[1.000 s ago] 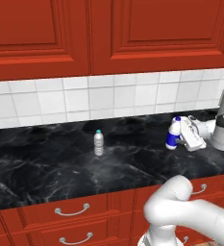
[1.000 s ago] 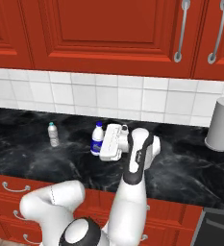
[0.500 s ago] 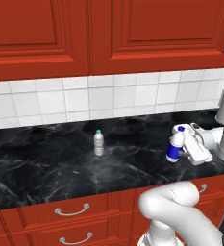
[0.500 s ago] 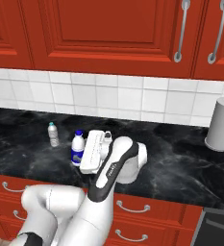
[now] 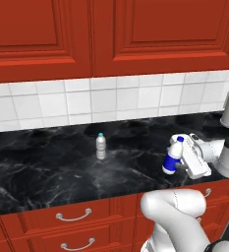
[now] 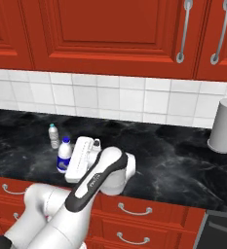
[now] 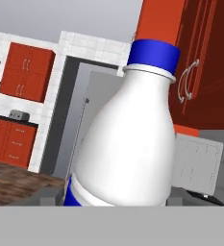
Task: Take the bottled waters from the counter and place them in the freezer to freeze. Close the freezer door after placing the bottles.
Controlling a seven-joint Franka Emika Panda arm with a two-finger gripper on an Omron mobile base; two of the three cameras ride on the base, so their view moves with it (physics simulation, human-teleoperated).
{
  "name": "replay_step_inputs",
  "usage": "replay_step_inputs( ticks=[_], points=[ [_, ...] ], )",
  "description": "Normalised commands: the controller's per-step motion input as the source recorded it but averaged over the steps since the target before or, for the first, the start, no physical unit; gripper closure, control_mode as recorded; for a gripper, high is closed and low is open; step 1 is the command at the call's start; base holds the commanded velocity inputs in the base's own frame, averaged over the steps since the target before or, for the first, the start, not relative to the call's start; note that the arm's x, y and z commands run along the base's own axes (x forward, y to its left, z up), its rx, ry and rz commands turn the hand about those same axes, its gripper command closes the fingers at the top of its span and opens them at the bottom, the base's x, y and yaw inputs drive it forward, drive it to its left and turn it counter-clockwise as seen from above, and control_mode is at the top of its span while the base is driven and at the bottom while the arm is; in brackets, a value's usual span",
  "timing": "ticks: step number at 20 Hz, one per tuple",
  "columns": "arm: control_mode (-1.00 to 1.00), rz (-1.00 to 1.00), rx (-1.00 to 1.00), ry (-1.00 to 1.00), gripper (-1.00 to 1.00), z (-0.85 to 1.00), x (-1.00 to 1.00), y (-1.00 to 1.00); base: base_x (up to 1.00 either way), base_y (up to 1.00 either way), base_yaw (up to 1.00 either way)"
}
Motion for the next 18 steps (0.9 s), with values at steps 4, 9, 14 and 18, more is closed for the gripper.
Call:
replay_step_inputs(
  ticks=[4, 9, 14, 18],
  points=[
    [-1.0, 0.0, 0.0, 0.0, 1.0, 0.0, 0.0, 0.0, 0.0, 0.0, 0.0],
    [-1.0, 0.01, 0.0, 0.0, 1.0, 0.0, -0.05, 0.04, 0.0, 0.0, 0.0],
    [1.0, 0.0, 0.0, 0.0, 1.0, 0.0, 0.0, 0.0, -0.44, 0.7, 0.39],
    [1.0, 0.0, 0.0, 0.0, 1.0, 0.0, 0.0, 0.0, -0.55, 0.92, 0.64]
  ],
)
